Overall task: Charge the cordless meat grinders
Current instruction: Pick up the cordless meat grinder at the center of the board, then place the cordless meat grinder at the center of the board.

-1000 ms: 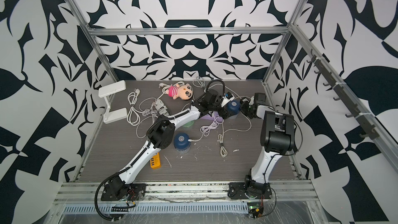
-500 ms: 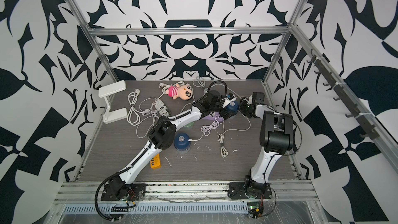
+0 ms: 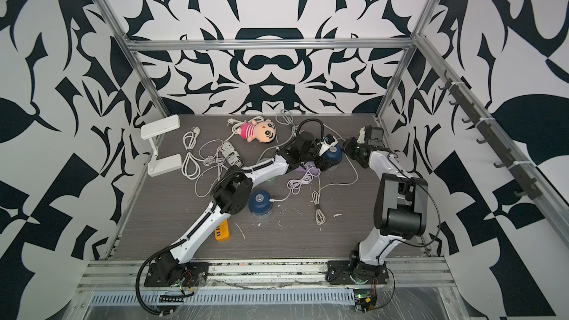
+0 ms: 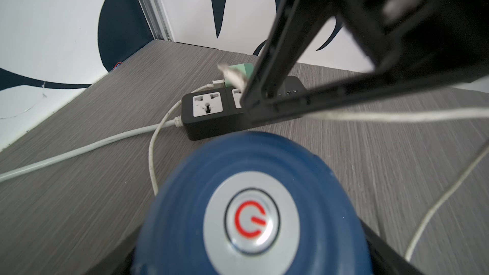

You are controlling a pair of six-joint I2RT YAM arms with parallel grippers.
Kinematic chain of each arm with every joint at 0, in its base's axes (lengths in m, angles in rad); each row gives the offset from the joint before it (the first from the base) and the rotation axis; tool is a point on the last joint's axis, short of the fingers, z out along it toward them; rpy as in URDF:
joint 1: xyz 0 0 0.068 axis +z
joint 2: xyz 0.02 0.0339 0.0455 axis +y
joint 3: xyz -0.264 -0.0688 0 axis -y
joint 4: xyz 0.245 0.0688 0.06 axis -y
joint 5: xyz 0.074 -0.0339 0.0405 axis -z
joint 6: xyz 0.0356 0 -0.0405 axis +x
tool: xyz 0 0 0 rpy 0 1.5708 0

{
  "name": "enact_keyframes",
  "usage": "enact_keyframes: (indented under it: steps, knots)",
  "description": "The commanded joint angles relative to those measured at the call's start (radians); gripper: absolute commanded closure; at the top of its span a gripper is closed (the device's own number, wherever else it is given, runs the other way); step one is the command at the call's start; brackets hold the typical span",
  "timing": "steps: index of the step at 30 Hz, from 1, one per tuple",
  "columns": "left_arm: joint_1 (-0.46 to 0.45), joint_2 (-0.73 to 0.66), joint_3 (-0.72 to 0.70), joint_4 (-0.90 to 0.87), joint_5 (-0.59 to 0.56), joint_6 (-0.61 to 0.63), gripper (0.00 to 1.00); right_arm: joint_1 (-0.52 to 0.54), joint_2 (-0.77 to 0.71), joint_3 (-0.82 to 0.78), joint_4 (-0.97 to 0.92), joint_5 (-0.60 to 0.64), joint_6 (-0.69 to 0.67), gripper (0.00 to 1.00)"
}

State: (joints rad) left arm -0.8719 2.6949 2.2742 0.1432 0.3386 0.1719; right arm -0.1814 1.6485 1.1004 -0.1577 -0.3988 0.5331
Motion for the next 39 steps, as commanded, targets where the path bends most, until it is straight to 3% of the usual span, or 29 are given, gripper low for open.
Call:
enact_keyframes:
  steps: [1,12,18,24,29,34,39]
  knots:
    - [-0.015,-0.098,-0.055,0.064,0.001,-0.04,0.35,-0.004,-0.082,-0.02,-0.054,0.04,-0.036,1.0]
    - [-0.015,-0.435,-0.328,0.137,-0.046,-0.077,0.41,0.029,-0.435,-0.111,-0.147,0.138,-0.137,1.0]
    - [-0.038,-0.721,-0.578,0.056,-0.137,-0.085,0.44,0.184,-0.599,-0.188,-0.146,0.191,-0.232,1.0]
    - [-0.133,-1.023,-0.907,-0.033,-0.292,-0.099,0.44,0.356,-0.697,-0.266,-0.144,0.204,-0.263,1.0]
    - [-0.276,-1.225,-1.143,-0.096,-0.436,-0.172,0.45,0.438,-0.742,-0.315,-0.2,0.254,-0.262,1.0]
    - [-0.419,-1.318,-1.371,0.011,-0.577,-0.287,0.45,0.45,-0.788,-0.375,-0.227,0.265,-0.243,1.0]
    - [-0.455,-1.318,-1.537,0.144,-0.651,-0.345,0.46,0.46,-0.816,-0.397,-0.258,0.263,-0.232,1.0]
